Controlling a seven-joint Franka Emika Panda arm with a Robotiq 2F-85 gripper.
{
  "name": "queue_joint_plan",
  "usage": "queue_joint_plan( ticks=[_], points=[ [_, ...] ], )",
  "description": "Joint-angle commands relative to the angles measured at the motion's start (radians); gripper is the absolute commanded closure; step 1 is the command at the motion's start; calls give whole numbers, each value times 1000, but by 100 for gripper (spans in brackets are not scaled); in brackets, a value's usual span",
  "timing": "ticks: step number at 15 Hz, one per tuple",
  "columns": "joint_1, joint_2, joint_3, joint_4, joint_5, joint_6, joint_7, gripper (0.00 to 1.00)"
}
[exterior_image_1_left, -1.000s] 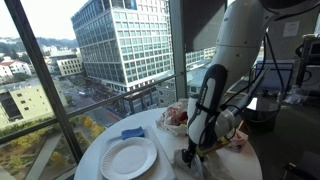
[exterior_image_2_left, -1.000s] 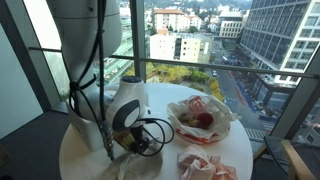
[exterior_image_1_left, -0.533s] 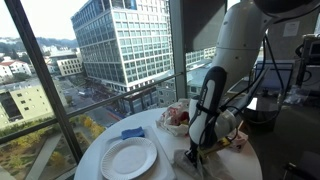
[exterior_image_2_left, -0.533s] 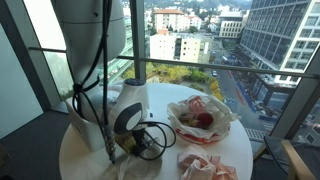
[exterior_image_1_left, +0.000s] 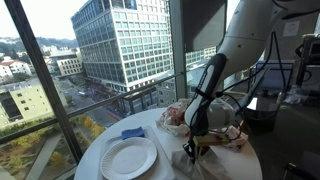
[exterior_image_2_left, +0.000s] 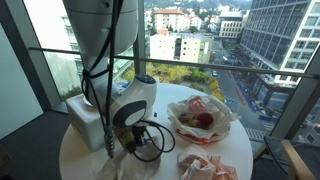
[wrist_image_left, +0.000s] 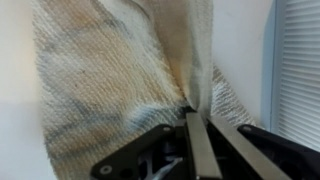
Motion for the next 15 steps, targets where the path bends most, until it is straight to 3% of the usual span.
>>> queue_joint_plan(
  ticks=[1, 4, 5, 8, 13, 14, 15],
  points=[
    [-160, -108, 155, -67, 121, -65, -105, 99],
    [-216, -160, 217, -97, 201, -140, -203, 99],
    [-191, -176, 197, -109, 206, -154, -219, 99],
    [-36, -208, 44, -137, 145, -176, -134, 99],
    [89, -188, -43, -149, 123, -174, -129, 99],
    [104, -186, -45, -150, 128, -171, -124, 92],
    [119, -187, -48, -152, 126, -175, -119, 70]
  ],
)
